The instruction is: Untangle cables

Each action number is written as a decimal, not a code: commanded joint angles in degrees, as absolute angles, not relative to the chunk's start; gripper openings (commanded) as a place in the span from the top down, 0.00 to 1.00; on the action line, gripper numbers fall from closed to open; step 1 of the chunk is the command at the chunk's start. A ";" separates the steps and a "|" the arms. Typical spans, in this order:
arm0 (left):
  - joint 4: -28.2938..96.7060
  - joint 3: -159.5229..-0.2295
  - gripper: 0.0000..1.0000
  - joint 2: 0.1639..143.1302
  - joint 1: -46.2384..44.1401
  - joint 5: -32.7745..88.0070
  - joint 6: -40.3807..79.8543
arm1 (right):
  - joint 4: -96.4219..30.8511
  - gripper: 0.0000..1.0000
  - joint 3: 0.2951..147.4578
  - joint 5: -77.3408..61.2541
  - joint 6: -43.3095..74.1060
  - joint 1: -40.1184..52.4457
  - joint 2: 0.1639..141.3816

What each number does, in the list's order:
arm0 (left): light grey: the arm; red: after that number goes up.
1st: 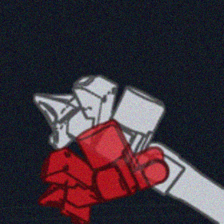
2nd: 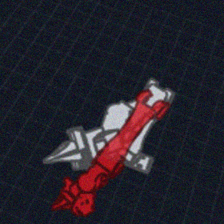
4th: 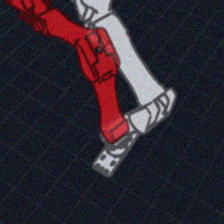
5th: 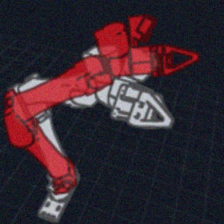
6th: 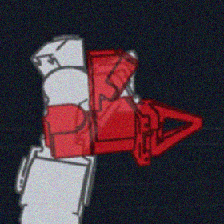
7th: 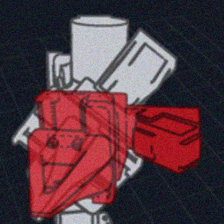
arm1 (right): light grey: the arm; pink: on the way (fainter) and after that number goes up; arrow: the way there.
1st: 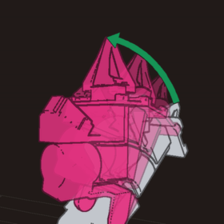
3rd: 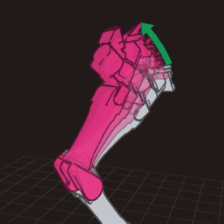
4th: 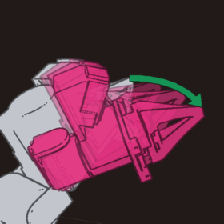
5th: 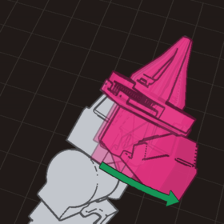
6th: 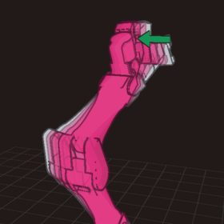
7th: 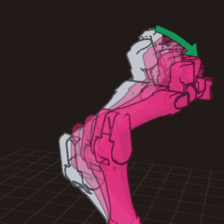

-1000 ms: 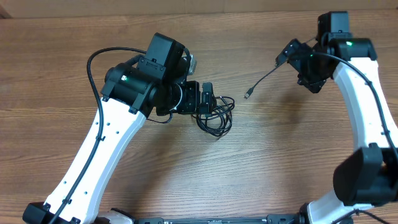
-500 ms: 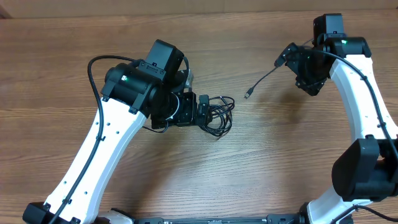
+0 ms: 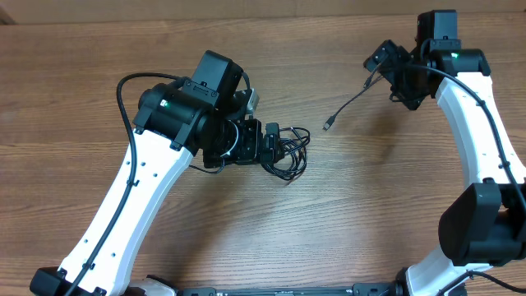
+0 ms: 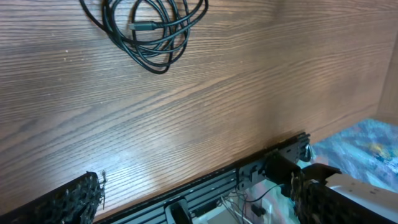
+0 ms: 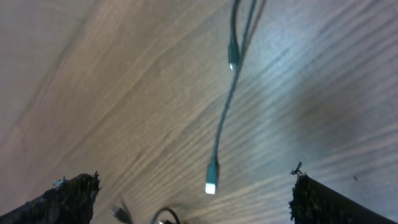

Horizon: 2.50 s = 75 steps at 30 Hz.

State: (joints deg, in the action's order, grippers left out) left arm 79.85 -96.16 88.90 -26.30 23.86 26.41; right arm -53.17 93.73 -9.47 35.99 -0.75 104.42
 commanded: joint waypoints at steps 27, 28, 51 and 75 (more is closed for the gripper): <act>80.31 -97.27 0.01 88.75 -26.70 27.46 19.25 | -53.54 0.43 93.93 -7.40 35.97 0.19 113.62; 80.29 -97.27 0.00 88.75 -26.70 27.44 19.25 | -53.32 0.44 93.93 -7.62 35.97 0.43 114.54; 80.66 -97.27 0.00 88.75 -26.68 26.39 19.25 | -49.34 0.55 93.82 -9.10 39.00 5.08 124.49; 80.71 -97.27 0.00 88.75 -26.63 26.39 19.25 | -43.86 0.76 93.82 -10.79 40.75 6.15 129.32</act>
